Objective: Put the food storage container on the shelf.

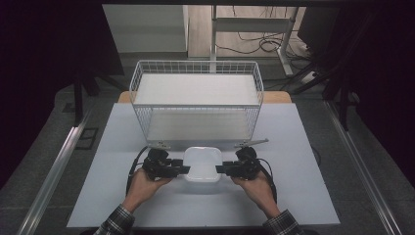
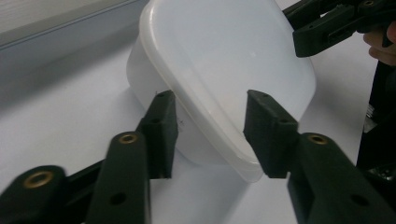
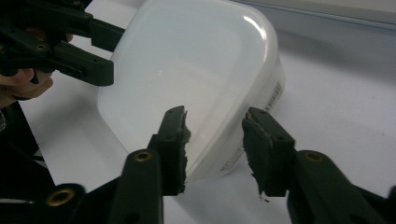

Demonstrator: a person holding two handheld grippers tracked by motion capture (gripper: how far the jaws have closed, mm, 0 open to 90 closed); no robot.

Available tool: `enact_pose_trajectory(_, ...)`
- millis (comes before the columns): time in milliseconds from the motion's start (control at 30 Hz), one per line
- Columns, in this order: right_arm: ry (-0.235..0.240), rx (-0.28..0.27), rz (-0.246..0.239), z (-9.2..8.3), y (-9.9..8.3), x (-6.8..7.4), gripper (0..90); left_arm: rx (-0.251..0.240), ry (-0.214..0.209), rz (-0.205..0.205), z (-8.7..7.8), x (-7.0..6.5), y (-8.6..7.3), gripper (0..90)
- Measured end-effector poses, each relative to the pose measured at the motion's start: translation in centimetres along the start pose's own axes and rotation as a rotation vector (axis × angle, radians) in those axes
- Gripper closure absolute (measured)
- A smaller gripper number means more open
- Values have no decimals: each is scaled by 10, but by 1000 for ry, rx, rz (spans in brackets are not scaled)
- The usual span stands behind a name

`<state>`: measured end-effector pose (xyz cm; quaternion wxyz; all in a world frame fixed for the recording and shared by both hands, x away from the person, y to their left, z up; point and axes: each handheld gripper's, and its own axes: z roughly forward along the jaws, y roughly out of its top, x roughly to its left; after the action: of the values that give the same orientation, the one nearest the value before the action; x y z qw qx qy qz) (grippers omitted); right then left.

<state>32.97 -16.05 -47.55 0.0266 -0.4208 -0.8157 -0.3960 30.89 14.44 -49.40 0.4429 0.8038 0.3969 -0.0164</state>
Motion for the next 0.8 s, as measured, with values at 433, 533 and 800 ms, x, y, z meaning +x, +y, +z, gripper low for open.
enact_pose_trajectory(433, -69, -96, -31, -6, -4, 6, 775, -64, 90, -29, -5, -8, -4, 785)
enact_pose_trajectory(533, -100, -109, -69, -6, -4, 12, 776, -60, 120, -11, -5, -10, -3, 787)
enact_pose_trajectory(800, -94, -151, -99, -12, 1, 16, 777, -101, 119, -12, -16, -13, 3, 789)
